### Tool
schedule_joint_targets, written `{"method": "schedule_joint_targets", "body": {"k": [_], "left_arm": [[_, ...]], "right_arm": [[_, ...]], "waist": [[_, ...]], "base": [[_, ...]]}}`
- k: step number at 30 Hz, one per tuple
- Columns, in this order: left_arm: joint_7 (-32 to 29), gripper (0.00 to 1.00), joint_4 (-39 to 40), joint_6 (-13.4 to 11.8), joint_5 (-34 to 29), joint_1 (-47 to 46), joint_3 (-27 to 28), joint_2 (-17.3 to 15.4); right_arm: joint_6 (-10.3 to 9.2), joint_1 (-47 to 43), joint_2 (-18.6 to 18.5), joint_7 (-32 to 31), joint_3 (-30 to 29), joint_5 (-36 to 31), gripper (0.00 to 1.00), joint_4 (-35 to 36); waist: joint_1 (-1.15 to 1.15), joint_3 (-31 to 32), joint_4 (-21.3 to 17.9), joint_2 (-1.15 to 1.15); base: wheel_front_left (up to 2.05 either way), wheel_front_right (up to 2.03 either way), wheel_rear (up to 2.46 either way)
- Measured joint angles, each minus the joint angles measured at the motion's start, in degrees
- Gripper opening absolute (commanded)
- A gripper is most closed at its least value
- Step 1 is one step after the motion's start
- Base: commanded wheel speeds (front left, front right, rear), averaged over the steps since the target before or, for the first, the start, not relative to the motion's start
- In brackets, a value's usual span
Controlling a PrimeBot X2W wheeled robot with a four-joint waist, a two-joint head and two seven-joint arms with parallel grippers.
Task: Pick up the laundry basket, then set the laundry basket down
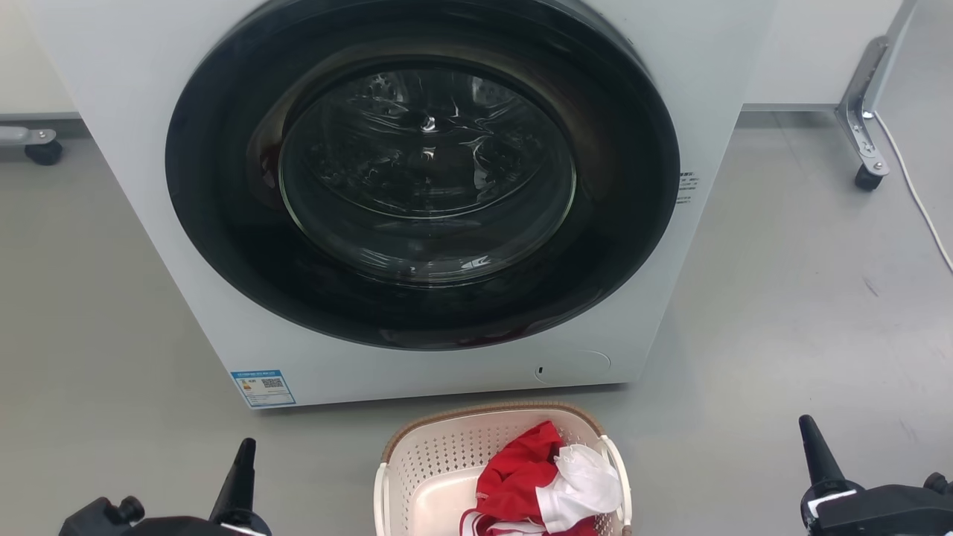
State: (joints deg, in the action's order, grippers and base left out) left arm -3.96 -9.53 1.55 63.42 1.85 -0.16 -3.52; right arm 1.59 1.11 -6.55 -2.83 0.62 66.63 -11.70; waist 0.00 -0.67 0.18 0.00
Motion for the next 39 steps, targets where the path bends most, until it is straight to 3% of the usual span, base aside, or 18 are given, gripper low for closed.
{"method": "schedule_joint_targets", "body": {"k": [32, 39], "left_arm": [[-2.24, 0.00, -6.44, 4.65, 25.86, -5.53, 4.99, 0.89], [-2.53, 0.00, -6.98, 5.08, 28.28, -6.33, 5.35, 1.03]], "right_arm": [[4.59, 3.36, 3.64, -3.24, -7.59, 22.97, 0.00, -4.82], [5.05, 3.95, 3.93, -3.67, -8.24, 24.83, 0.00, -5.24]], "waist": [[0.00, 0.51, -0.18, 0.00], [0.00, 0.55, -0.19, 0.00]], "base": [[0.00, 0.00, 0.00], [0.00, 0.00, 0.00]]}}
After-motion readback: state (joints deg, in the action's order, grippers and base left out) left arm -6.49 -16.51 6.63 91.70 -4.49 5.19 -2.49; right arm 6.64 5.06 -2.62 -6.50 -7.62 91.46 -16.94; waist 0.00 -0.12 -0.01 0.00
